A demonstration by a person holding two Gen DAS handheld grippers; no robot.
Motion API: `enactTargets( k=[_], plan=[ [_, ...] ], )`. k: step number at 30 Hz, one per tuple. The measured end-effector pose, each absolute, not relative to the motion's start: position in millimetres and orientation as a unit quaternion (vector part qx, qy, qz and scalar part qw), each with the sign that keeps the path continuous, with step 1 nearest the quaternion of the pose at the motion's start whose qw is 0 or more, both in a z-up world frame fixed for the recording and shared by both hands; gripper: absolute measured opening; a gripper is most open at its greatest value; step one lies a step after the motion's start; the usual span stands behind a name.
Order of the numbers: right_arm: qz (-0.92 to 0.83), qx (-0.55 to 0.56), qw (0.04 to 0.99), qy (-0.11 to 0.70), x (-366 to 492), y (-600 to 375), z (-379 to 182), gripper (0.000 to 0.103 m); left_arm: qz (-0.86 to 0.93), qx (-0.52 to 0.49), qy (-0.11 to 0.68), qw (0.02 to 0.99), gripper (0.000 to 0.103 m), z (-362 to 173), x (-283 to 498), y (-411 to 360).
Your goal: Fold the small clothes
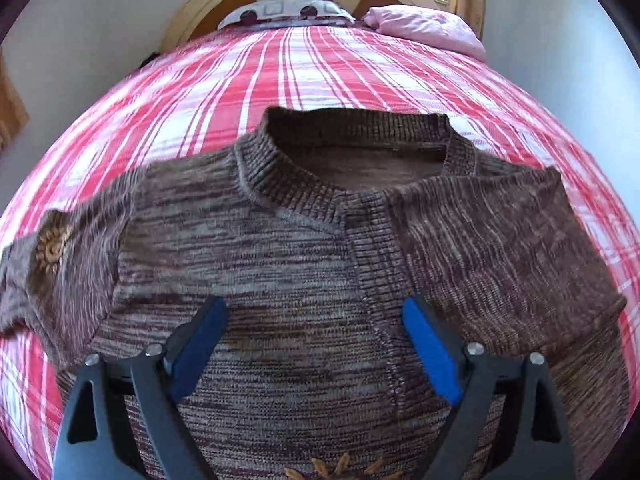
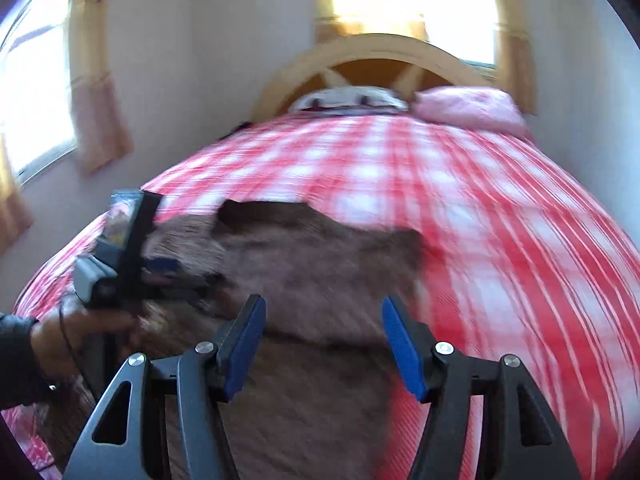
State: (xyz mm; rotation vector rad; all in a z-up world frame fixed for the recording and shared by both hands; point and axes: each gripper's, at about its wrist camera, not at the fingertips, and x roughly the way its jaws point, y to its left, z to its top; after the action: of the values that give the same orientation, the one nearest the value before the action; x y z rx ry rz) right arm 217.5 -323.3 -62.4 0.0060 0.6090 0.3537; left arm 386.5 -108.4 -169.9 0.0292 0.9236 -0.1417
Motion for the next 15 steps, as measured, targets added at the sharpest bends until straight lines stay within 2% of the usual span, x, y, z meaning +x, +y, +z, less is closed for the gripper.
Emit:
enactTargets(
  k=[3, 7, 10, 15],
  plan=[
    [0.168, 0.005, 0.923, 0.347, 254.5, -305.9, -77.1, 0.062, -0.078, 0.024, 0.445, 0.892, 0.096, -168.3, 381.6, -101.6],
    [0.121, -0.002, 0.894, 0.432, 271.8, -312.7, -125.5, 0.062, -0.084, 0.012, 0.441, 0.893, 0.103, -172.6, 371.9, -93.7],
    [0.116, 0.008, 0.893, 0.435, 263.3, -324.6, -135.0, 0.062, -0.087, 0.012, 0.440, 0.894, 0.103, -173.9, 370.6, -98.8],
    [0.084, -0.055, 0.896, 0.433, 258.1, -296.0, -110.8, 0.062, -0.098, -0.004, 0.439, 0.893, 0.103, -169.2, 365.5, -91.4]
  ],
)
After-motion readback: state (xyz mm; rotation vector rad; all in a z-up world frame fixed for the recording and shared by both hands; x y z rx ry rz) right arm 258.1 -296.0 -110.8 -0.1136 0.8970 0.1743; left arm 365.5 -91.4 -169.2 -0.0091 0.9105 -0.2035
